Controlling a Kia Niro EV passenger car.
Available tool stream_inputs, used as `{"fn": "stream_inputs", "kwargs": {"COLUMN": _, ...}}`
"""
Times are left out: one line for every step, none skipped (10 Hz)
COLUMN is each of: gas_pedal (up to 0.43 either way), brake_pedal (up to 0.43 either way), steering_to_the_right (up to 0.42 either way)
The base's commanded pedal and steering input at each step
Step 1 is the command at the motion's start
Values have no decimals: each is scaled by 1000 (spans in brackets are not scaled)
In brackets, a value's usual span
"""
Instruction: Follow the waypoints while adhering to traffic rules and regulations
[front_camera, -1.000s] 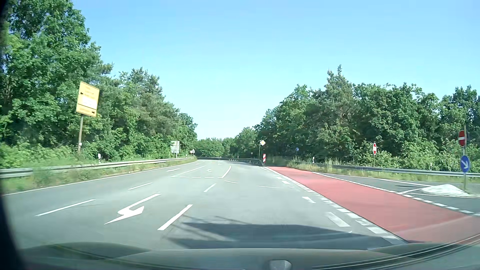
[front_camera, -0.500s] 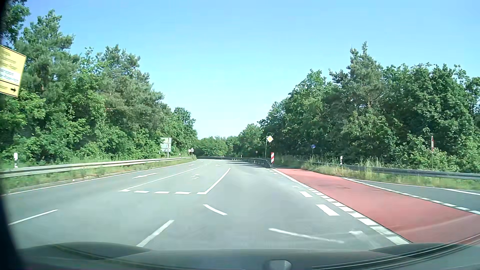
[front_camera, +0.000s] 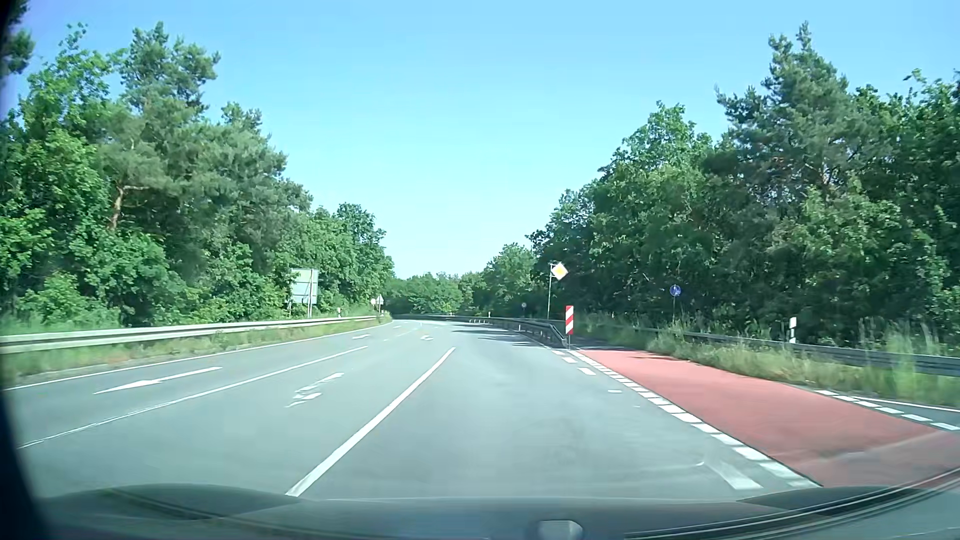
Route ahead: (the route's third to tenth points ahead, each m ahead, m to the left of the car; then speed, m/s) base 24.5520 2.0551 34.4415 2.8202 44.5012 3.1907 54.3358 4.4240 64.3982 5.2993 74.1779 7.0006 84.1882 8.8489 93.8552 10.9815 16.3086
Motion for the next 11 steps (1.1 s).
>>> {"fn": "stream_inputs", "kwargs": {"gas_pedal": 110, "brake_pedal": 30, "steering_to_the_right": -8}}
{"fn": "stream_inputs", "kwargs": {"gas_pedal": 110, "brake_pedal": 30, "steering_to_the_right": -8}}
{"fn": "stream_inputs", "kwargs": {"gas_pedal": 110, "brake_pedal": 30, "steering_to_the_right": -9}}
{"fn": "stream_inputs", "kwargs": {"gas_pedal": 110, "brake_pedal": 30, "steering_to_the_right": -9}}
{"fn": "stream_inputs", "kwargs": {"gas_pedal": 110, "brake_pedal": 30, "steering_to_the_right": -9}}
{"fn": "stream_inputs", "kwargs": {"gas_pedal": 110, "brake_pedal": 30, "steering_to_the_right": -9}}
{"fn": "stream_inputs", "kwargs": {"gas_pedal": 110, "brake_pedal": 30, "steering_to_the_right": -9}}
{"fn": "stream_inputs", "kwargs": {"gas_pedal": 110, "brake_pedal": 30, "steering_to_the_right": -9}}
{"fn": "stream_inputs", "kwargs": {"gas_pedal": 110, "brake_pedal": 30, "steering_to_the_right": -9}}
{"fn": "stream_inputs", "kwargs": {"gas_pedal": 110, "brake_pedal": 30, "steering_to_the_right": -9}}
{"fn": "stream_inputs", "kwargs": {"gas_pedal": 110, "brake_pedal": 30, "steering_to_the_right": -9}}
